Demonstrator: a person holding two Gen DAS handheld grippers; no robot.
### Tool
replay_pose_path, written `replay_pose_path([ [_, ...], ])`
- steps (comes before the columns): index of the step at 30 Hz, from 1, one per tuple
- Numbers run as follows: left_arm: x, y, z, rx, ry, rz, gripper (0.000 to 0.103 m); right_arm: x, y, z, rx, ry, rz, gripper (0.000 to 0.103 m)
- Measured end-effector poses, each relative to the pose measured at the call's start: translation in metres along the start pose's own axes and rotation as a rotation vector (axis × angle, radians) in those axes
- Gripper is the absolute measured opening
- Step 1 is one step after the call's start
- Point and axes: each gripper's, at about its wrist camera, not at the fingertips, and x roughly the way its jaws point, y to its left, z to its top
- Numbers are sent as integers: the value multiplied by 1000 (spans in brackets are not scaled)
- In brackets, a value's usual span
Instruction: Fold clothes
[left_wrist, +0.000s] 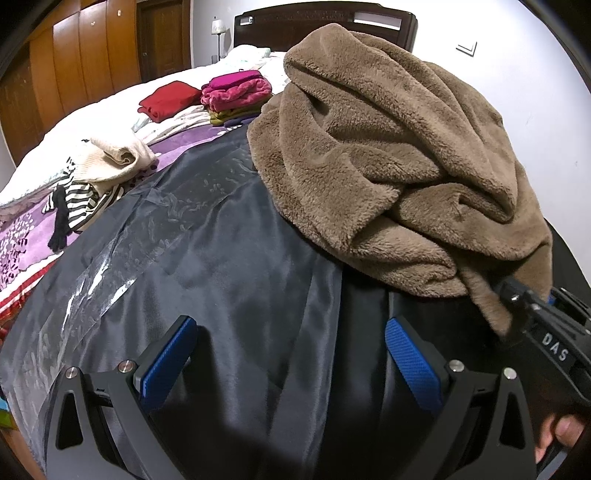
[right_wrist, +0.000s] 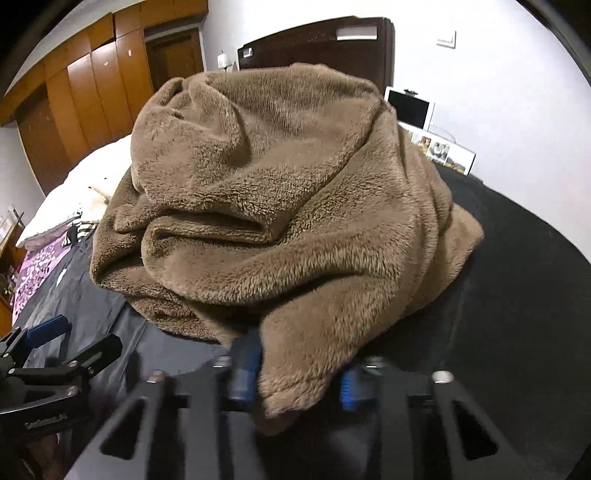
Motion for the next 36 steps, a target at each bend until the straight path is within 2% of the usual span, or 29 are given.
replay_pose_path([
  [5,-1,-1,-1,3,-2,11,102,-22,-1,-15,37,-35,-3,18],
  [14,-1,3,0,-1,-5,23,102,-58,-19,-25,70,-70,-22,15],
  [17,-1,5,0,-5,-6,22,102,-70,-22,-32,66,-68,-27,11],
  [21,-1,6,1,-11,-9,16,102,-87,-29,-49,72,-67,-43,10],
  [29,-3,10,3,-32,-18,-19,102,-111,-61,-83,109,-42,-87,10],
  [34,-3,7,2,-22,-17,-22,102,-123,-65,-89,125,-59,-22,11],
  [35,-3,7,2,-21,-17,-21,102,-125,-66,-88,129,-68,-15,13],
  [36,-3,7,2,-21,-17,-20,102,-126,-68,-87,134,-77,-7,22],
])
